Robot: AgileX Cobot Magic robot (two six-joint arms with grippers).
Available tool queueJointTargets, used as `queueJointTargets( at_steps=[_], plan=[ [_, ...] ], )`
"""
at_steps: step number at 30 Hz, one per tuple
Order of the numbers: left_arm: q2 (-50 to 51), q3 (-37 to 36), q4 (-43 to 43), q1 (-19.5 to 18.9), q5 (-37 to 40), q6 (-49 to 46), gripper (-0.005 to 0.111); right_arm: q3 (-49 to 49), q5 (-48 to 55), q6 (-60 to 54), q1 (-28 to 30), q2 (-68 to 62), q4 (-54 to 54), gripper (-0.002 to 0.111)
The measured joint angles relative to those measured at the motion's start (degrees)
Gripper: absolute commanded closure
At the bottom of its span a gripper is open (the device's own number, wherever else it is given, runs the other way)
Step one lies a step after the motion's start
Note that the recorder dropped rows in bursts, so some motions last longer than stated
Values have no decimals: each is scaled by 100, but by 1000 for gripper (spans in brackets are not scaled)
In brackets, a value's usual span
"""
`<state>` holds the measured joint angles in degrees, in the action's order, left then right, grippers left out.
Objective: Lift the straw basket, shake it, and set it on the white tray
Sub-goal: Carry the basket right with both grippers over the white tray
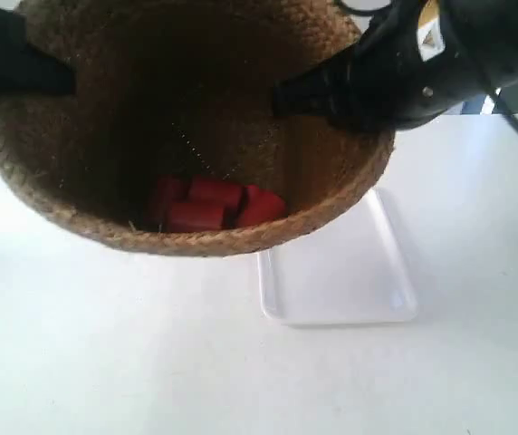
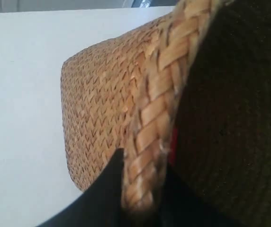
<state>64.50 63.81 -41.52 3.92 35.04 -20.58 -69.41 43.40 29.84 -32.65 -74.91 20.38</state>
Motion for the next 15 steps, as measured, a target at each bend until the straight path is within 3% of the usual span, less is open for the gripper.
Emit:
queueJointTargets(
  at_steps=[3, 6, 11, 15],
  plan=[
    [593, 416, -360, 266, -36, 153, 107, -539, 533, -1108, 779, -193, -903, 108],
    [990, 463, -367, 615, -144, 448, 107, -908, 1263, -1821, 1175, -527, -1385, 108],
    [1505, 463, -343, 1332, -715, 865, 107, -1351, 2087, -2370, 1569, -1003, -1449, 108],
    [1758, 551, -377, 1522, -940, 940, 107, -1586, 2333, -2552, 1898, -1158, -1373, 108]
  ],
)
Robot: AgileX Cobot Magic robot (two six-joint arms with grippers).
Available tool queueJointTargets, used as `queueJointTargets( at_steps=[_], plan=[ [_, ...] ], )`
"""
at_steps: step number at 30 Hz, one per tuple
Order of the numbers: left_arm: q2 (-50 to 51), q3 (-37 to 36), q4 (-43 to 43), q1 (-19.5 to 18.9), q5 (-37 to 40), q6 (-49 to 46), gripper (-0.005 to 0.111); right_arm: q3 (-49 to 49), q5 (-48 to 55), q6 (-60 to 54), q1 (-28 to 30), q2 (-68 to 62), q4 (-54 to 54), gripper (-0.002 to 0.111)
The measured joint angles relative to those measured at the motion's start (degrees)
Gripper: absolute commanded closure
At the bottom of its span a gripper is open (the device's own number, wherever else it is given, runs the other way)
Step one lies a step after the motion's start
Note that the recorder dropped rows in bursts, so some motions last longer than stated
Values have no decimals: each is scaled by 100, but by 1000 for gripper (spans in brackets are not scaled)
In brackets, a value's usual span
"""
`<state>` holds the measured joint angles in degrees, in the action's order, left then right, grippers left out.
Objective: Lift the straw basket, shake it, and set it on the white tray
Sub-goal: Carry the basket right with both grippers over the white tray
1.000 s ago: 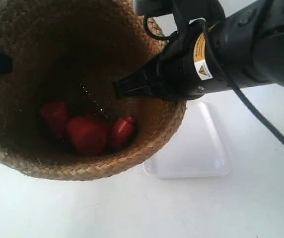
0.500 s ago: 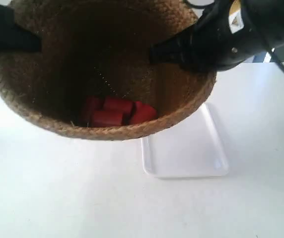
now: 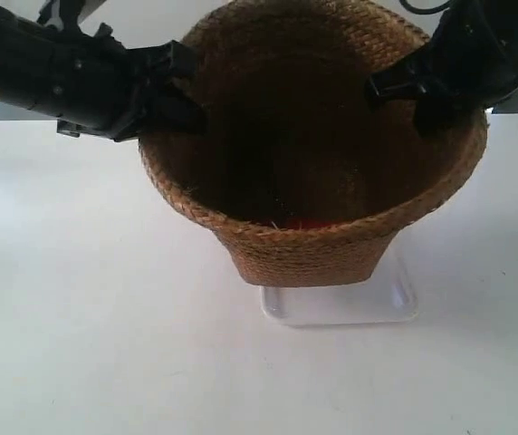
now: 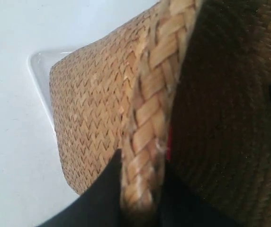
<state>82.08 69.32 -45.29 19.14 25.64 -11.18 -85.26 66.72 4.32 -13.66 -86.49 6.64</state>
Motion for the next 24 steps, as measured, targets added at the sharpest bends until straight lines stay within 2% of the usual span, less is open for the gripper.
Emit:
queueJointTargets(
  at_steps=[12, 24],
  plan=[
    [894, 701, -60, 24, 123, 18, 107, -79, 69, -310, 397, -433, 157, 108],
    [1322, 798, -151, 24, 74, -81, 107, -79, 21, -297, 397, -681, 375, 108]
  ],
)
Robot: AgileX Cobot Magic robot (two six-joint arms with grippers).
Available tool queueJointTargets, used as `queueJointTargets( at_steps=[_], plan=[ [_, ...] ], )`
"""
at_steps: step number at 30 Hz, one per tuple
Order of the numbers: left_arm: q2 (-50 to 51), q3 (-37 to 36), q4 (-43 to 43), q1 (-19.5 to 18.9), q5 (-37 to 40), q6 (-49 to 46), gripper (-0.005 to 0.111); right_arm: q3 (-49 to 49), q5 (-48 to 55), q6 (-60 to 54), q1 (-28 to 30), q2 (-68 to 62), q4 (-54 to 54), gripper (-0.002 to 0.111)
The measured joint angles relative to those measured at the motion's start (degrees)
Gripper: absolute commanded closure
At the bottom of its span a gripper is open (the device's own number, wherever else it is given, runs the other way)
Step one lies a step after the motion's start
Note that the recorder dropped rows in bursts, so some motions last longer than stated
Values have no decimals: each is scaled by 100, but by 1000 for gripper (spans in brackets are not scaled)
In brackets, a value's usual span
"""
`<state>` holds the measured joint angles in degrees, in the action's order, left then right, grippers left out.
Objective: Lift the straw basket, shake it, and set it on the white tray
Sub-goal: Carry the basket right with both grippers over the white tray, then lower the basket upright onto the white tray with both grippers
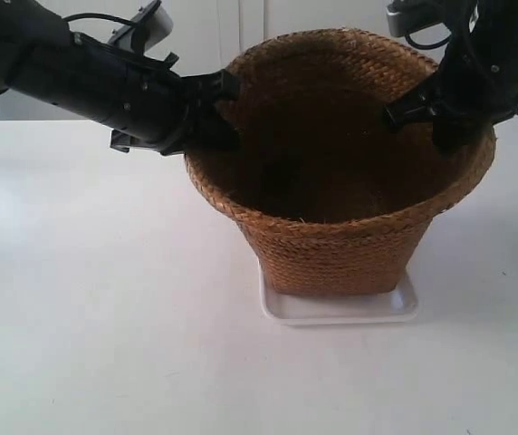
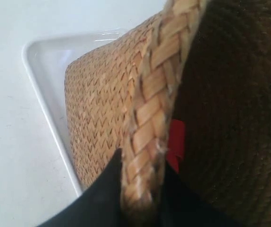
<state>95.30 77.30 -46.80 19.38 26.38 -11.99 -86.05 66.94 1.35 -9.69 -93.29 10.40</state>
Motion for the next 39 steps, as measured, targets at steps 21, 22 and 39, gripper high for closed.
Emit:
queueJointTargets(
  at_steps=[21, 22, 39],
  plan=[
    [234, 48, -150, 36, -271, -180, 107, 0, -187, 163, 0, -108, 379, 108],
    [237, 48, -158, 36, -282, -189, 107, 0, -198, 163, 0, -122, 377, 108],
    [279, 48, -166, 36, -350, -454, 106, 0, -276, 479, 0, -209, 461, 106]
  ],
)
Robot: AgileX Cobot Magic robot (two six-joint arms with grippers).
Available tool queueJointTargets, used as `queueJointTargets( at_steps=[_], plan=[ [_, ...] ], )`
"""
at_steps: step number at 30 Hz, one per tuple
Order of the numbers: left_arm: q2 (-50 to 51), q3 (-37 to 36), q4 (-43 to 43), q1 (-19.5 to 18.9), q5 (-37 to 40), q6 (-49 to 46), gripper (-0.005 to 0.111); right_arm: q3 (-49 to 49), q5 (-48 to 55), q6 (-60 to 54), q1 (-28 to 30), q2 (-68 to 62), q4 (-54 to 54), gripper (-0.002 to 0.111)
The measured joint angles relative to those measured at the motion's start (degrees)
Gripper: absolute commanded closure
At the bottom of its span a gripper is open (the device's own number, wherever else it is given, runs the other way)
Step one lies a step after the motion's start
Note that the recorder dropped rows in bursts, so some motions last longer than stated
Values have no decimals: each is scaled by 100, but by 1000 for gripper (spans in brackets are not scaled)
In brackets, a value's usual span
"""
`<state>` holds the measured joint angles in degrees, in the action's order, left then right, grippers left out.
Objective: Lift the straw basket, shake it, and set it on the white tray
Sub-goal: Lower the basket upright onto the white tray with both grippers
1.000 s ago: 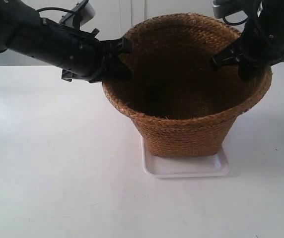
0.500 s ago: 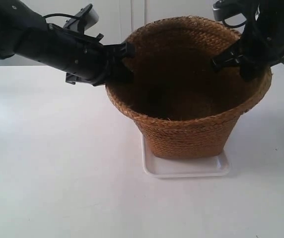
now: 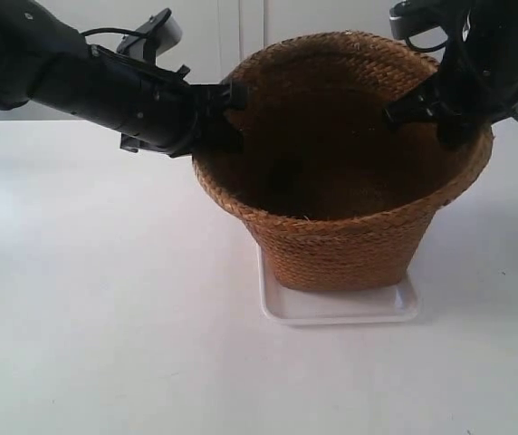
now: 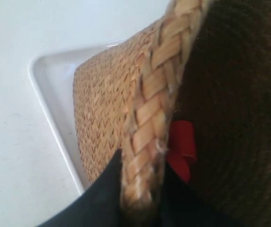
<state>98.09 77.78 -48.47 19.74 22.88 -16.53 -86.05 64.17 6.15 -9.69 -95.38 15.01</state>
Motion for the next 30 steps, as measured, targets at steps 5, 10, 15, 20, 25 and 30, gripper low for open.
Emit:
queueJointTargets(
  at_steps=[5, 10, 15, 20, 25, 30],
  plan=[
    [0, 0, 0, 0, 10, -88, 85, 0, -23, 23, 0, 0, 0, 88],
    [0, 21, 0, 0, -31, -220, 54, 0, 0, 23, 0, -38, 160, 66],
    [0, 49, 0, 0, -82, -256, 38, 0, 23, 23, 3, -83, 283, 48],
    [0, 49, 11, 0, -98, -265, 35, 0, -72, 23, 3, -83, 336, 41],
    [-12, 49, 11, 0, -122, -276, 35, 0, -233, 23, 3, -83, 340, 41],
    [-81, 115, 11, 0, -122, -276, 35, 0, -359, 23, 3, -83, 340, 41]
  ],
)
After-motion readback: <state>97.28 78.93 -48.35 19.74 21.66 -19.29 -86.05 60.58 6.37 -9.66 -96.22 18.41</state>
